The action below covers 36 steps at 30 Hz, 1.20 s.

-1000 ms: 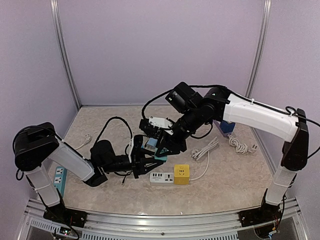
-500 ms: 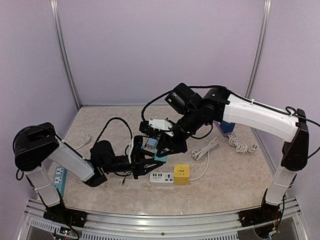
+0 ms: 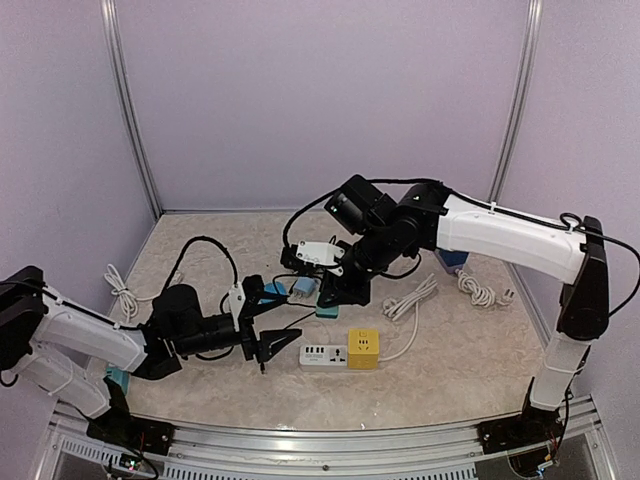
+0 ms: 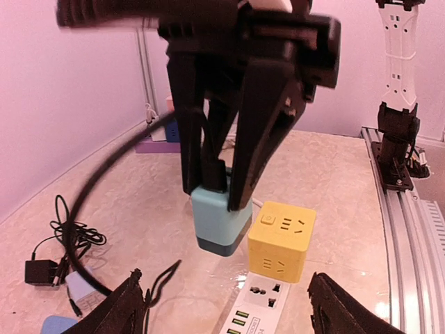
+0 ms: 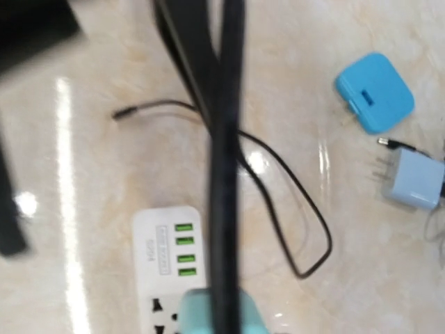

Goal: Insert the plug
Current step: Adjust the plug, then insert the plug into the socket.

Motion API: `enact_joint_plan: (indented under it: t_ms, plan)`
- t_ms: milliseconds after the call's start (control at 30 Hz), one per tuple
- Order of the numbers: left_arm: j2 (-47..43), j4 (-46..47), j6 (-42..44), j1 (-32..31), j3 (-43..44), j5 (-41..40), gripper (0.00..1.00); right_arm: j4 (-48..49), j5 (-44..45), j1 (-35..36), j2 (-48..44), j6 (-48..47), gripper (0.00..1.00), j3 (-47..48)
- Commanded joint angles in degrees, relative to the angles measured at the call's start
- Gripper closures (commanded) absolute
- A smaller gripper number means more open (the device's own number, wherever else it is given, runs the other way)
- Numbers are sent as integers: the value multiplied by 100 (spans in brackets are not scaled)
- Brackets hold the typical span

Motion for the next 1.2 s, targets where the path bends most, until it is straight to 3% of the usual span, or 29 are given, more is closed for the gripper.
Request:
enact_joint_plan:
  t_ms: [0,233,900,1167]
  plan:
    - [-1082,-1644,521,-70,-383,-1087,22,340,344,229,245,96,100,-458]
    - [-2033,-1765,483,91,-769,-1423,23,473,232,302,382,227,100,-1015]
    - [-1788,-1533,477,184,-716,-1262,22,885,572,298,397,558,100,-1727]
    - [-1777,-1543,509,193,-707,-1259,22,1536,723,241,366,635,100,-2673]
